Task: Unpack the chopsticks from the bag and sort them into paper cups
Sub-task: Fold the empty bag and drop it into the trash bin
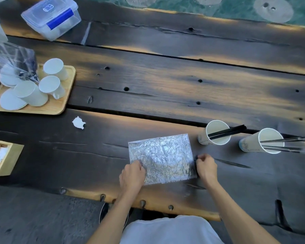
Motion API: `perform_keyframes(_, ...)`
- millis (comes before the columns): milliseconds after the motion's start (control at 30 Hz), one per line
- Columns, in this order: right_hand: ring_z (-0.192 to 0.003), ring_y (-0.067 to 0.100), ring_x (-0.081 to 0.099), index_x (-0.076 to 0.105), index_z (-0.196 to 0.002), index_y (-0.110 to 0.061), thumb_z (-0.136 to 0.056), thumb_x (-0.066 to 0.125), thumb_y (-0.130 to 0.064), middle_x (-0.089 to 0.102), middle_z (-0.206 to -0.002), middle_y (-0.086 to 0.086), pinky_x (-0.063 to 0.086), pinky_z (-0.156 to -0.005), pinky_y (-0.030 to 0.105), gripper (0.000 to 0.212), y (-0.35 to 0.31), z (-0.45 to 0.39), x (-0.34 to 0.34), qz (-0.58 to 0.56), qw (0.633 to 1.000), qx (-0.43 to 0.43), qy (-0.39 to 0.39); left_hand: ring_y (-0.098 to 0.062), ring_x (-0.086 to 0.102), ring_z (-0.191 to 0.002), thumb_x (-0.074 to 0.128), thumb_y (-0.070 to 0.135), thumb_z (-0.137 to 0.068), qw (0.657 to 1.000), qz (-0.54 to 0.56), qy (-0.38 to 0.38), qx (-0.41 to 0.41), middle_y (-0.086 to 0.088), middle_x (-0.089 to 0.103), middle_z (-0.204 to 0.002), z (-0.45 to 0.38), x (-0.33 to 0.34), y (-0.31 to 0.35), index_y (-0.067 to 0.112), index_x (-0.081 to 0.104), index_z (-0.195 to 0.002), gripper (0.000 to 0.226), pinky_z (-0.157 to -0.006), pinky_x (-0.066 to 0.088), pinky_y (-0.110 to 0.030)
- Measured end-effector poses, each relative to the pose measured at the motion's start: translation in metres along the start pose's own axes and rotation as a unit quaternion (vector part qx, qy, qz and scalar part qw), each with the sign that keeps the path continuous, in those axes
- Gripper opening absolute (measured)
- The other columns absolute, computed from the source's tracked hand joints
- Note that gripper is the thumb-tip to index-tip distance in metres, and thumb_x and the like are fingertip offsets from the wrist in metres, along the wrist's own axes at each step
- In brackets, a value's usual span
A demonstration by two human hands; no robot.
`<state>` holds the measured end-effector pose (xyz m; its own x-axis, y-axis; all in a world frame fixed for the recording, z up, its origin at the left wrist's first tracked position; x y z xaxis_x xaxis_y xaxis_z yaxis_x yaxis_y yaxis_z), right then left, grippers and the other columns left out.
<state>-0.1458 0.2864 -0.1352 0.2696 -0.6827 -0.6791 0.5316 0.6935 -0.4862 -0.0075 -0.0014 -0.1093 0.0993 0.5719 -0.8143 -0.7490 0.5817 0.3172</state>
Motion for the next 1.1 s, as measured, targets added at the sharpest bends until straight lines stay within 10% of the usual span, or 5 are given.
perform_keyframes(267, -0.1, 0.04, 0.059, 0.049, -0.108, -0.008, -0.083, 0.057, -0.015, 0.06, -0.114, 0.021, 0.05, -0.082, 0.043, 0.027, -0.035, -0.002, 0.028, 0.052, 0.998, -0.011, -0.046, -0.036, 0.009, -0.15, 0.072, 0.031, -0.085, 0.961, -0.179, -0.065, 0.201, -0.004, 0.014, -0.163, -0.018, 0.045, 0.057, 0.035, 0.026, -0.148, 0.079, -0.112, 0.023, -0.063)
perform_keyframes(600, -0.085, 0.031, 0.047, 0.062, -0.097, 0.0, -0.079, 0.058, -0.024, 0.026, -0.131, 0.022, 0.047, -0.074, 0.034, 0.031, -0.015, -0.018, 0.033, 0.086, 0.99, 0.062, -0.096, -0.035, 0.0, -0.152, 0.07, 0.04, -0.082, 0.961, -0.181, -0.077, 0.195, 0.0, 0.004, -0.166, -0.024, 0.057, 0.049, 0.044, 0.015, -0.148, 0.087, -0.111, 0.015, -0.069)
perform_keyframes(633, -0.076, 0.027, 0.046, 0.061, -0.095, 0.002, -0.077, 0.058, -0.022, 0.061, -0.085, 0.012, 0.045, -0.066, 0.031, 0.029, -0.017, -0.018, 0.033, 0.061, 0.992, 0.045, -0.104, -0.035, 0.0, -0.152, 0.069, 0.039, -0.081, 0.96, -0.182, -0.078, 0.195, 0.0, 0.004, -0.166, -0.024, 0.057, 0.049, 0.044, 0.015, -0.148, 0.086, -0.111, 0.015, -0.069)
perform_keyframes(667, -0.069, 0.026, 0.046, 0.056, -0.096, 0.0, -0.077, 0.06, -0.019, 0.022, -0.026, -0.007, 0.043, -0.061, 0.03, 0.027, -0.019, -0.017, 0.033, 0.029, 0.993, 0.034, -0.109, -0.036, 0.001, -0.151, 0.068, 0.039, -0.08, 0.96, -0.184, -0.078, 0.195, 0.0, 0.005, -0.166, -0.024, 0.057, 0.049, 0.044, 0.017, -0.148, 0.085, -0.111, 0.015, -0.069)
perform_keyframes(1100, -0.061, 0.0, 0.048, 0.06, -0.109, -0.018, -0.084, 0.058, 0.003, 0.05, -0.078, -0.002, 0.044, -0.062, 0.014, 0.033, -0.1, 0.083, 0.065, -0.09, 0.942, -0.21, -0.244, -0.032, 0.004, -0.152, 0.061, 0.03, -0.086, 0.976, -0.103, -0.071, 0.179, -0.001, 0.011, -0.164, -0.017, 0.048, 0.062, 0.034, 0.035, -0.142, 0.062, -0.116, 0.014, -0.061)
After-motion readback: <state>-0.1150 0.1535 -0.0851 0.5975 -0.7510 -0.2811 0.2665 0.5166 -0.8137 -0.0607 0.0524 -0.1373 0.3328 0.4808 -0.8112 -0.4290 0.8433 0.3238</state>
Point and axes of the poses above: each hand's wrist, its own z-axis away from the middle knuckle, its own x-axis out of the palm, y = z × x, the point moved 8 cm from there along -z, towards the middle knuckle
